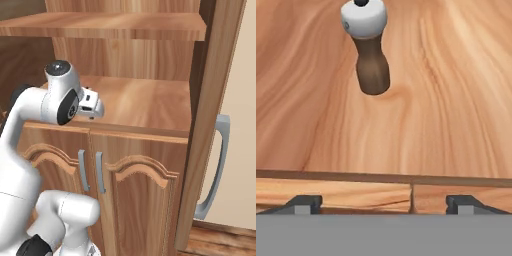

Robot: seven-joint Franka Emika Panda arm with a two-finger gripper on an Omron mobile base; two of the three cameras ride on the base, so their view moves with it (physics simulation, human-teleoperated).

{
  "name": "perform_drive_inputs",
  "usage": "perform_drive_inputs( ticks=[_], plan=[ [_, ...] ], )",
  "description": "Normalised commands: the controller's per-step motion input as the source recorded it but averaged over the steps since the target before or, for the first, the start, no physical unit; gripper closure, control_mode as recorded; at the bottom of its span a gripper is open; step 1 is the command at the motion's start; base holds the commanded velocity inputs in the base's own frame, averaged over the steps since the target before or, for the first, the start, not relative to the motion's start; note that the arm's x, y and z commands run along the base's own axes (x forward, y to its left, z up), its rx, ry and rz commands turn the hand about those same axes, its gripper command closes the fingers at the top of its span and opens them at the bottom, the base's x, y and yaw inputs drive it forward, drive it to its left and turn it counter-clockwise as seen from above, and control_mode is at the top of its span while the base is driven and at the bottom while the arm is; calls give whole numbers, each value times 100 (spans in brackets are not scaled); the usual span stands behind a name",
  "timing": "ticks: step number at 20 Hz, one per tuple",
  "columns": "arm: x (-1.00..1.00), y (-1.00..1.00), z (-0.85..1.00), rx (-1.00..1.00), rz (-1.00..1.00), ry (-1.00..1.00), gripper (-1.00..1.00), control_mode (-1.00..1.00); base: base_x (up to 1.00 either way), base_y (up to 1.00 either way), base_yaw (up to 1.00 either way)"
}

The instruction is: Retrieve the shaker from the cabinet and place it next the steak on a plate on the dining table.

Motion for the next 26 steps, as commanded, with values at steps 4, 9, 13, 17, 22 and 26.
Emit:
perform_drive_inputs(
  ticks=[4,9,13,17,22,26],
  plan=[
    [0,0,28,0,0,-27,-100,-100,0,0,0],
    [0,0,31,0,0,-21,-100,-100,0,0,0],
    [0,6,22,0,0,-9,-100,-100,0,0,0],
    [8,22,5,-1,0,0,-100,-100,0,0,0],
    [10,18,5,-6,0,0,-100,-100,0,0,0],
    [10,1,11,-7,0,0,-100,-100,0,0,0]
  ],
)
